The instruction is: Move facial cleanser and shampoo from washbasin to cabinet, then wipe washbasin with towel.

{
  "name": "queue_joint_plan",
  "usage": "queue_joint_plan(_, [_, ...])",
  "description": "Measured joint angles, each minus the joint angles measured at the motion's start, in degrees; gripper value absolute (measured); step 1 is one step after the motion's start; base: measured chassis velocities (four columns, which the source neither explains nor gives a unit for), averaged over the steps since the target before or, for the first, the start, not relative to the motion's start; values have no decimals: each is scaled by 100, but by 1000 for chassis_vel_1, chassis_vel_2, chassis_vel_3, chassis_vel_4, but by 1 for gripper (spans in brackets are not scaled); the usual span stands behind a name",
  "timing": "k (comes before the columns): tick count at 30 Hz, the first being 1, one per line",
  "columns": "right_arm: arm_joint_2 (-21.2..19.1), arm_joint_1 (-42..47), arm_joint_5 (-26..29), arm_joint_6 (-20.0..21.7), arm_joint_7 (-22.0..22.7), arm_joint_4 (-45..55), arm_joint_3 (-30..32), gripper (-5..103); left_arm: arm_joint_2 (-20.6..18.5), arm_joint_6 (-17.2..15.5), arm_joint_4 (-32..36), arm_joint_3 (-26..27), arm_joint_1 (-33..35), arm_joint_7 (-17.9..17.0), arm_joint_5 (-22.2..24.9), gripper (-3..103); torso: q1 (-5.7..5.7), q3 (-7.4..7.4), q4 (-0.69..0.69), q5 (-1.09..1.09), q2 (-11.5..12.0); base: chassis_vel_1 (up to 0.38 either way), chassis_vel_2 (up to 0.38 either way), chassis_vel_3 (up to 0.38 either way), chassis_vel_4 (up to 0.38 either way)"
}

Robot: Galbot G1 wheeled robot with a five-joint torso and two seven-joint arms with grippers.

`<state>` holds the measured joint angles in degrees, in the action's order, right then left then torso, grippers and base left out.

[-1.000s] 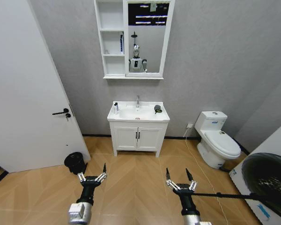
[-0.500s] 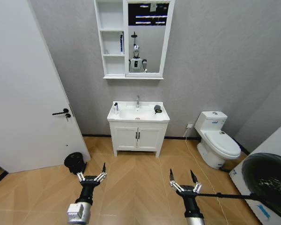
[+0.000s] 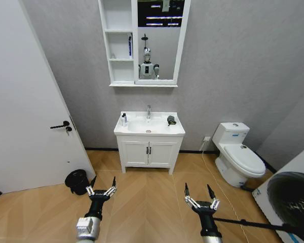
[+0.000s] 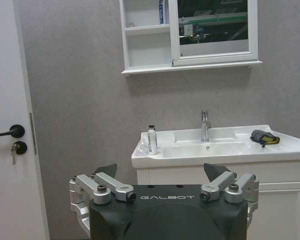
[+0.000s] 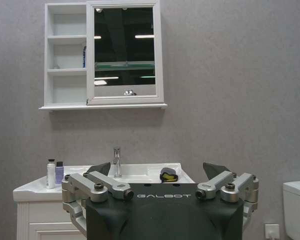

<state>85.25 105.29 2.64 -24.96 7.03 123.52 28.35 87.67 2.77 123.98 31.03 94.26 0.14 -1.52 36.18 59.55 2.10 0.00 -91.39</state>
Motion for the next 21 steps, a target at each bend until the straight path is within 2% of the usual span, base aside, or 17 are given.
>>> queue_joint_plan(10, [-35,-68,14,43,-101,-76,-64,100,32,-9,-78,-25,-47,17,-27,98,0,0,-1,-1,1,-322,318,315,-320])
queue_joint_plan(21, [-27,-105,40,-202,-247,-229,-84,100,84,-26,-225,-95,-136,48,-102,98,1,0,-2,-1,1,-359,361,357,-365])
